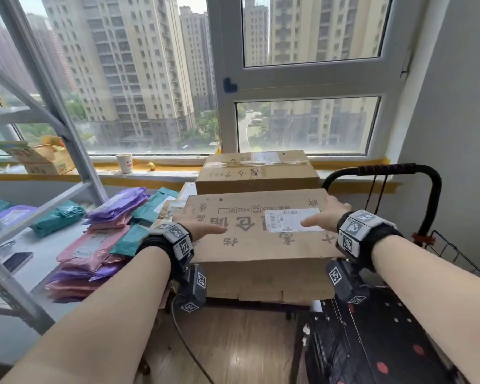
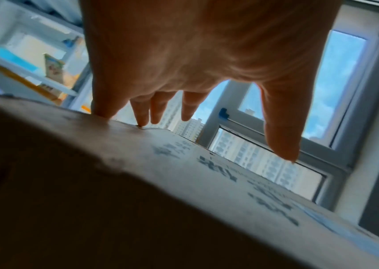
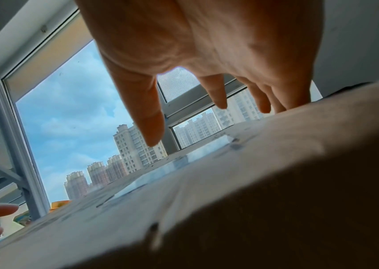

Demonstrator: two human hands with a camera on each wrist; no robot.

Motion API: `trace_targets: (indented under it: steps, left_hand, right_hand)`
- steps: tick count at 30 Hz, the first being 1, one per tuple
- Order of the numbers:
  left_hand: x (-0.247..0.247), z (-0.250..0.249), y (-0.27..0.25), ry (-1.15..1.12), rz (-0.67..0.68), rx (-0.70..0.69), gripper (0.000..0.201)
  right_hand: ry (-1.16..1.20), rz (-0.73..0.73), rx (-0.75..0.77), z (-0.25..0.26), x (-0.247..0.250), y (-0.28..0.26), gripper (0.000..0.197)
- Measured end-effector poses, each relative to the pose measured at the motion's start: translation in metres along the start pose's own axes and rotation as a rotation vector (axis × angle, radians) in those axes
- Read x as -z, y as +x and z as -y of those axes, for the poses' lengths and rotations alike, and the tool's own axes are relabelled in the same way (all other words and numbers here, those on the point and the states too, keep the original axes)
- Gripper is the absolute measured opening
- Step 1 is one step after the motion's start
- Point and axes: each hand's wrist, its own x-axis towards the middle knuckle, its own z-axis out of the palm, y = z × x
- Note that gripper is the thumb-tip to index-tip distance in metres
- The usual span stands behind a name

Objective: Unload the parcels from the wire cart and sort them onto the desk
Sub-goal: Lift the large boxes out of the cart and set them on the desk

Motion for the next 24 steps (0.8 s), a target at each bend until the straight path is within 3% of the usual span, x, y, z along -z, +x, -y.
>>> trace_targets:
  steps: [5,9,14,18,22,24]
  left_hand:
    - [-0.004,-0.003,-0.017,0.127,0.098,-0.064,0.098]
    - [-0.009,-0.004,-0.026,0.402,0.126,-0.146,0.125]
    - [-0.024,-0.003,-0.036,0.654,0.121,-0.244,0.127]
    - [-0.029,0.001,-0.042,0.629,0.048,-0.254,0.117]
    - [-0.023,0.006,-0.044,0.516,-0.023,-0.185,0.111]
    - [-0.017,0.008,-0.049,0.47,-0.02,-0.116,0.11]
  right_hand:
    - [0.045,0.057,0.023,0.0,-0.003,-0.003,0.089]
    - [0.058,0.065,0.01,0.004,-0.003,-0.005,0.082]
    - [0.094,0.048,0.001,0.005,-0.002,-0.01,0.082]
    - [0.098,0.052,0.009,0.004,0.001,-0.022,0.08]
    - [0.1,0.111,0.038,-0.006,0.003,-0.035,0.073]
    - [0.11,0.165,0.06,-0.015,0.0,-0.04,0.078]
